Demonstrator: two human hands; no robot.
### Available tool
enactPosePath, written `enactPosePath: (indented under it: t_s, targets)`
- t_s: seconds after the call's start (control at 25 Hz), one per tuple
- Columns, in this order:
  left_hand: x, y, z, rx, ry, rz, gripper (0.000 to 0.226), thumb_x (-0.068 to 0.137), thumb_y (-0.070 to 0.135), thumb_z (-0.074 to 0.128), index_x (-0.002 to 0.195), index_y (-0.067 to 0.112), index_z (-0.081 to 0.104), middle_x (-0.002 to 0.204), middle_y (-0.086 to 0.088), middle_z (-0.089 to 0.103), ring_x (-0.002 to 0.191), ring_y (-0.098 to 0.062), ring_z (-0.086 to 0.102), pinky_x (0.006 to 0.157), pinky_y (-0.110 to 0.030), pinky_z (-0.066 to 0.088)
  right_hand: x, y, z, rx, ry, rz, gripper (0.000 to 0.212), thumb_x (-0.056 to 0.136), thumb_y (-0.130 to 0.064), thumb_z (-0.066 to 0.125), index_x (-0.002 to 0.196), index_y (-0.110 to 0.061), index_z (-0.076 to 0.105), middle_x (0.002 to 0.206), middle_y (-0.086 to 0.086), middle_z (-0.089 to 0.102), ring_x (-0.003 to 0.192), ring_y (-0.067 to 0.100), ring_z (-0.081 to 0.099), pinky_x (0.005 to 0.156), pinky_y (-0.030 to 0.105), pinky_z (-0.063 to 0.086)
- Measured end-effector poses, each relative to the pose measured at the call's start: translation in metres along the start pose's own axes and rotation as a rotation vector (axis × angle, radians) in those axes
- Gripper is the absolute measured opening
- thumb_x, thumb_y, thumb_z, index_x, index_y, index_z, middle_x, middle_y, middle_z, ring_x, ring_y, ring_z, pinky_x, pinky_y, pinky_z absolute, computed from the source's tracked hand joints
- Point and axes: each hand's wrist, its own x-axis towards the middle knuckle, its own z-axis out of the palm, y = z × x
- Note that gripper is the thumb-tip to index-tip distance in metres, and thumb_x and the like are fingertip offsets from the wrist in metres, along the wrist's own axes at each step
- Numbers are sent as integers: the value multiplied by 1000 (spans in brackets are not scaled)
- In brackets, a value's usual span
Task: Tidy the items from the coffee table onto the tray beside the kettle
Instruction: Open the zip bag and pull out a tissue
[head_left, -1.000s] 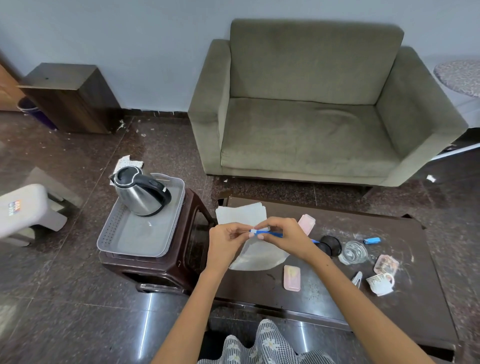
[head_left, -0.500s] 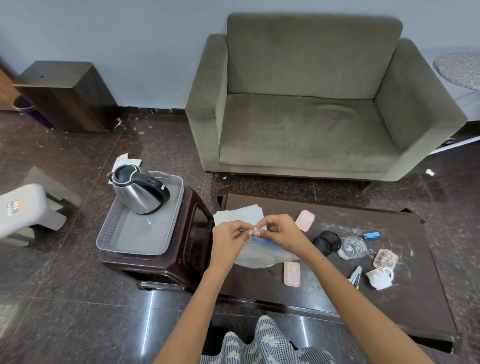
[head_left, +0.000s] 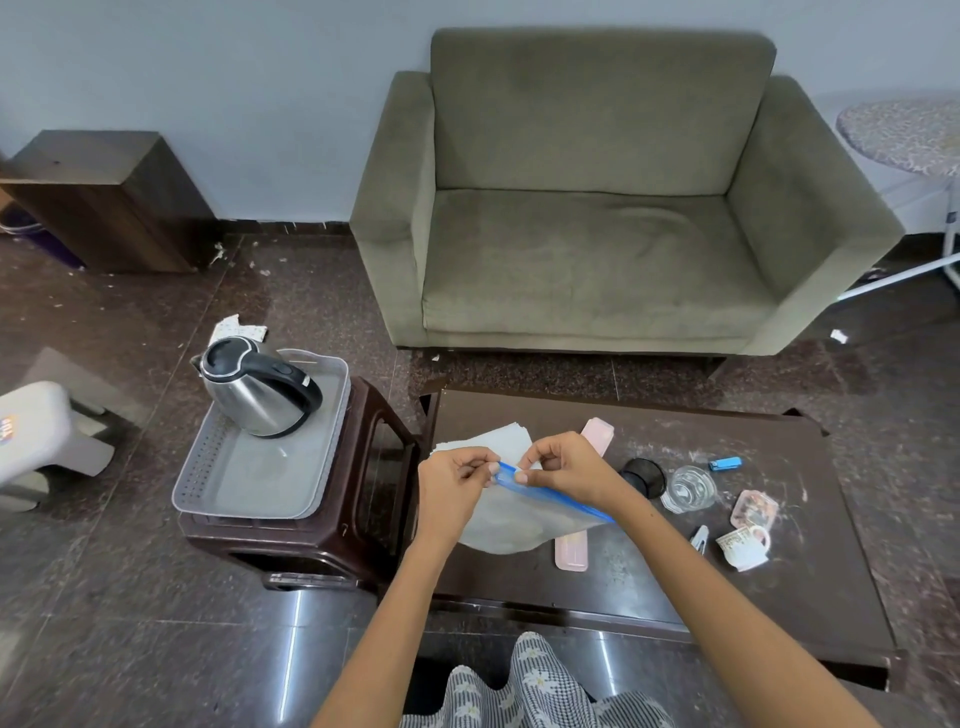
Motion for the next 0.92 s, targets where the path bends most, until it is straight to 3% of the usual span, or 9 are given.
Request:
enactPosePath:
  t_s: [0.12, 0.2, 0.28, 0.36, 0.52, 0.76, 0.92]
  targets:
    - [3, -8, -4, -181, 85, -145, 9, 80, -4, 68, 86, 0, 73, 67, -3, 71, 56, -5, 65, 60, -14, 52, -7, 19, -20, -136, 13, 27, 14, 73, -21, 78, 66, -26, 67, 70, 12, 67, 60, 13, 48, 61, 29, 38]
    - [7, -17, -11, -348, 162, -250, 9, 79, -5, 68, 87, -2, 71, 61, 1, 71, 54, -5, 63, 59, -15, 53, -14, 35, -40, -219, 38, 63, 15, 74, -19, 77, 66, -24, 65, 58, 5, 60, 48, 3, 41, 54, 21, 33]
    - [8, -24, -13, -429, 187, -318, 11, 79, -5, 68, 90, -4, 70, 65, -4, 71, 56, -8, 64, 60, -16, 55, -23, 48, -56, -255, 74, 105, 17, 74, -17, 77, 65, -24, 64, 46, -8, 50, 37, 3, 37, 47, 18, 28]
    - [5, -26, -6, -463, 186, -373, 14, 80, -5, 67, 93, -6, 69, 75, -11, 70, 60, -11, 66, 59, -16, 56, -25, 55, -63, -259, 108, 114, 18, 75, -15, 76, 64, -23, 64, 38, -12, 53, 36, 1, 42, 45, 16, 32]
    - [12, -29, 8, -511, 242, -463, 18, 80, -6, 67, 98, -8, 67, 81, -15, 67, 70, -19, 65, 56, -13, 54, -16, 63, -61, -234, 164, 119, 14, 78, -14, 73, 69, -18, 63, 40, -15, 59, 39, 2, 53, 44, 12, 43]
    - [24, -45, 18, -493, 287, -558, 18, 80, -9, 66, 98, -9, 66, 78, -14, 65, 71, -22, 63, 53, -13, 54, -2, 75, -55, -298, 162, 127, 12, 79, -16, 73, 74, -14, 62, 49, -11, 58, 37, -4, 53, 48, 8, 41]
    - [41, -67, 16, -468, 329, -640, 15, 80, -9, 66, 95, -9, 67, 78, -14, 65, 71, -23, 64, 51, -13, 54, 21, 80, -48, -337, 157, 175, 14, 78, -18, 74, 72, -16, 62, 52, -9, 60, 40, -6, 54, 56, 14, 41]
